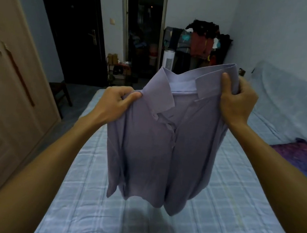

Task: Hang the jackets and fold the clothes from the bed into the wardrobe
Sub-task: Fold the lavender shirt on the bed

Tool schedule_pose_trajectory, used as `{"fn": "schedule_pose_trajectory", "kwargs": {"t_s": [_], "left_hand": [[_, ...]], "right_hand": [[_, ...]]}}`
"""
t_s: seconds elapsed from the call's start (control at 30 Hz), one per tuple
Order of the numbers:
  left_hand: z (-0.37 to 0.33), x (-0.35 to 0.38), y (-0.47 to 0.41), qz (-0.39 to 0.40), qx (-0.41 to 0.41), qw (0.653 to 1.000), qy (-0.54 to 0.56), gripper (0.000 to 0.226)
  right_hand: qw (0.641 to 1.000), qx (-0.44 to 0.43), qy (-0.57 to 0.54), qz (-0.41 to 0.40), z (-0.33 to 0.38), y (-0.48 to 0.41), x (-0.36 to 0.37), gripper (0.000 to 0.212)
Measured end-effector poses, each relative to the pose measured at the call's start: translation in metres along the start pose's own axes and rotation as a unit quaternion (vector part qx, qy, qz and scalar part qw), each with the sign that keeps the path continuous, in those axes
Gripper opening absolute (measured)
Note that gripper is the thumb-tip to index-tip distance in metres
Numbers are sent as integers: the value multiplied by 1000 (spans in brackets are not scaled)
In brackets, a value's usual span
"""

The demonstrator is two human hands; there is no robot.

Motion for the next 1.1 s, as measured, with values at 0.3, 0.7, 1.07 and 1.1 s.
{"fn": "schedule_pose_trajectory", "kwargs": {"t_s": [0.3,0.7,1.07,1.1], "left_hand": [[112,92,-47,155,-129,979,-18,46],[403,357,-14,359,-236,894,-130,20],[476,517,126,226,-290,920,-135,50],[469,523,157,246,-291,914,-137,49]], "right_hand": [[975,108,127,149,-132,-64,114,51],[894,259,225,288,-508,-42,328,55],[891,243,281,262,-685,83,378,53],[884,232,291,281,-688,111,368,52]]}}
Point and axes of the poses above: each hand's wrist, its own y-axis away from the middle knuckle, its own x-axis out of the palm, z = x × y, the point moved 10 cm from there along -y, towards the middle knuckle, and after that the axes turned 13 degrees about x, right-handed, at the moved point
